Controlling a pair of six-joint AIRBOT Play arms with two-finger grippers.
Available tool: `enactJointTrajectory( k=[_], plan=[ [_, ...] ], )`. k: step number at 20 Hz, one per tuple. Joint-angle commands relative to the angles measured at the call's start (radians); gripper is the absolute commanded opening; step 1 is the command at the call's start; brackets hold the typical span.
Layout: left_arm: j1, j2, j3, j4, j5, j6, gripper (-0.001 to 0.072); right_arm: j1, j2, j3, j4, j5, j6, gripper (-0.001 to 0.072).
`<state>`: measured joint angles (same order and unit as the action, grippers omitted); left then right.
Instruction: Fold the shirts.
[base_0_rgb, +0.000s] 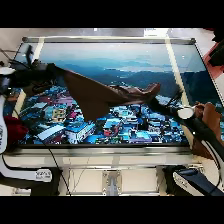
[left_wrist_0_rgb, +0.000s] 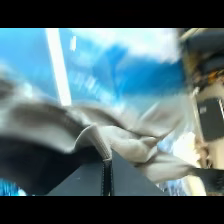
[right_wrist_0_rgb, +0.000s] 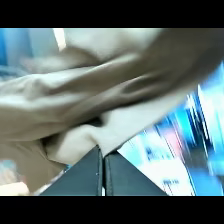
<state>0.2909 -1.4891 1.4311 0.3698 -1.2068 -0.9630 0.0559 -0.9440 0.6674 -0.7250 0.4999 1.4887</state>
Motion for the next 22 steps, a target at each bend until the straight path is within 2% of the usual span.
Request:
enactJointTrajectory(
  k=[1,3,6,9,11,13,14,16,19,20,22],
  plan=[
    [0.121,0.175,0.111,-0.031,-0.150,0.007,0.0016,-0.150,0.251,0.170,-0.292,0.170,0.133,0.0026],
    [0.177,0.314,0.138,-0.011,-0.194,0.007,0.0016,-0.265,0.426,0.279,-0.446,0.288,0.202,0.0025],
    [0.208,0.528,0.169,0.088,-0.105,0.006,0.0015,-0.417,0.625,0.461,-0.567,0.386,0.204,0.0023],
    [0.208,0.679,0.235,0.216,-0.010,-0.002,0.0015,-0.483,0.674,0.672,-0.661,0.433,0.185,0.0024],
    [0.208,0.718,0.269,0.335,0.068,-0.053,0.0014,-0.483,0.649,0.749,-0.657,0.438,0.158,0.0023],
    [0.206,0.689,0.273,0.487,0.067,-0.153,0.0014,-0.483,0.605,0.752,-0.617,0.451,0.156,0.0023],
    [0.206,0.645,0.272,0.549,0.010,-0.201,0.0014,-0.483,0.569,0.743,-0.580,0.467,0.153,0.0023],
    [0.202,0.521,0.272,0.592,-0.166,-0.267,0.0014,-0.483,0.477,0.704,-0.441,0.506,0.086,0.0024],
    [0.101,0.296,0.253,0.602,-0.388,-0.297,0.0014,-0.483,0.317,0.598,-0.172,0.566,-0.045,0.0024],
    [0.046,0.229,0.233,0.612,-0.401,-0.297,0.0015,-0.480,0.269,0.550,-0.113,0.575,-0.081,0.0025],
    [-0.085,0.096,0.182,0.674,-0.332,-0.294,0.0015,-0.443,0.192,0.459,-0.111,0.559,-0.103,0.0024]
  ],
)
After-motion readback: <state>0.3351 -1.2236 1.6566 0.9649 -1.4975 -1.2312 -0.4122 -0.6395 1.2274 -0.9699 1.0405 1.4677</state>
